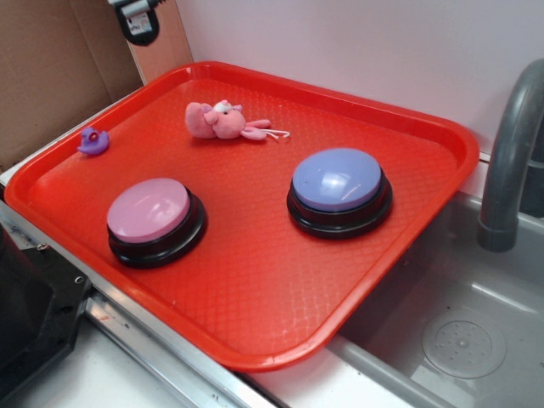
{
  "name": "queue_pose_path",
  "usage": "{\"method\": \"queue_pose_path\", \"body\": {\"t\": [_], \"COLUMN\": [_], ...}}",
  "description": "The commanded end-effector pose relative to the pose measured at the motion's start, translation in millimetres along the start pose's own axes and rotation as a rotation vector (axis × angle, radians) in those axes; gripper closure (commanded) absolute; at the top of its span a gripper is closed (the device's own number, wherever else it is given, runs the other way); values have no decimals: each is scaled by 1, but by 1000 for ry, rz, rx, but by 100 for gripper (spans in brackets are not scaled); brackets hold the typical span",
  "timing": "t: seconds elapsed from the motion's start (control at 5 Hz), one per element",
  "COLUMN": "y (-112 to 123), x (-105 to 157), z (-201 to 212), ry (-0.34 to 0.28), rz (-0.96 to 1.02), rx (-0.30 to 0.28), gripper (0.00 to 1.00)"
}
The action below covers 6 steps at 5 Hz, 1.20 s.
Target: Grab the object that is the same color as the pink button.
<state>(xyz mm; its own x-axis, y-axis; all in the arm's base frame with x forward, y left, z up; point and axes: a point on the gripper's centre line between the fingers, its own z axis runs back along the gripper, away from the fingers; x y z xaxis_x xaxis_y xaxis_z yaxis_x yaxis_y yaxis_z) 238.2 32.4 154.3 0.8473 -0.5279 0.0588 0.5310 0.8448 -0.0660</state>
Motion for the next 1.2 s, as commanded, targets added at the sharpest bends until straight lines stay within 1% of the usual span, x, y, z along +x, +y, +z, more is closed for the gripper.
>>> {"method": "queue_pose_path", "body": {"t": [0.0, 0.2, 0.4, 0.6, 0.8, 1.0], "y": [44, 54, 62, 63, 63, 59], "x": [23, 29, 35, 42, 37, 35], "z": [-27, -52, -77, -96, -112, -121], "ry": [58, 132, 156, 179, 197, 226], "rz": [-124, -165, -183, -220, -212, -238], "rx": [157, 176, 149, 140, 106, 73], "gripper": [0, 0, 0, 0, 0, 100]}}
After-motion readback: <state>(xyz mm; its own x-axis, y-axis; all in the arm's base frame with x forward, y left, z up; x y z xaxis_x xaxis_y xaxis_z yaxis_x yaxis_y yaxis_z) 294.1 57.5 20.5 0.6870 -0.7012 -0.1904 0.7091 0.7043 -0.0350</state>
